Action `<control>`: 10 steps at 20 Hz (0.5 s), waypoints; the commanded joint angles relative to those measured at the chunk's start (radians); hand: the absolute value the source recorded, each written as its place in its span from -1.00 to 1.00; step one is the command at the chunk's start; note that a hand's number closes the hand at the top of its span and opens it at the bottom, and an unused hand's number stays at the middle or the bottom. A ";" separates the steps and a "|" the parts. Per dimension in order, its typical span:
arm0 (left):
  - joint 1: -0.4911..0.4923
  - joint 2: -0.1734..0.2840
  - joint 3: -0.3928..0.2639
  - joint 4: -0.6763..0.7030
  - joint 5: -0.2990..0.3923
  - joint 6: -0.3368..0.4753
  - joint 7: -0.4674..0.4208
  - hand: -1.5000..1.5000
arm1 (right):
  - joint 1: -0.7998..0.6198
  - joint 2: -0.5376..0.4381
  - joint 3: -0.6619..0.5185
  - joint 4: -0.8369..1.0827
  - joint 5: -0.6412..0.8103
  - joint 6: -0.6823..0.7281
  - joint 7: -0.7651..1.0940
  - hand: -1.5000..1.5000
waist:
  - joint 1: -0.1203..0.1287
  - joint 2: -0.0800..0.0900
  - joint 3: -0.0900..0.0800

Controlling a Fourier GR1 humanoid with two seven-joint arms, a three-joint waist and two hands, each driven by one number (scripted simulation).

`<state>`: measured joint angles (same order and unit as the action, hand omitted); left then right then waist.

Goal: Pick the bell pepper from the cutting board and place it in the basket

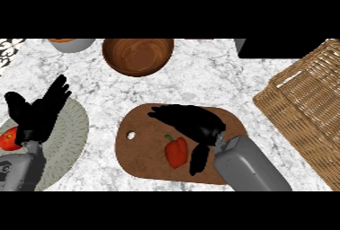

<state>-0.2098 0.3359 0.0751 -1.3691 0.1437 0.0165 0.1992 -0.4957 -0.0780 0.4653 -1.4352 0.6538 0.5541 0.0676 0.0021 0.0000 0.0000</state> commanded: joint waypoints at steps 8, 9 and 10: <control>-0.014 -0.019 0.036 0.007 -0.032 -0.048 0.019 0.00 | 0.053 0.015 -0.041 0.003 0.044 0.073 -0.141 -1.00 | -0.001 0.000 0.000; 0.006 -0.011 0.048 -0.058 -0.019 -0.040 0.065 0.00 | 0.037 0.025 -0.077 -0.048 0.008 0.128 -0.094 -1.00 | -0.001 -0.001 0.000; -0.006 -0.008 0.067 0.023 -0.011 -0.073 -0.017 0.00 | 0.110 0.059 0.019 -0.051 0.079 0.048 -0.085 -1.00 | -0.003 0.000 0.000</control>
<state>-0.1959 0.3185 0.1091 -1.3917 0.1232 -0.0205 0.2121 -0.4368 -0.0584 0.4349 -1.4559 0.6856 0.6210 -0.0274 0.0012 -0.0004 0.0000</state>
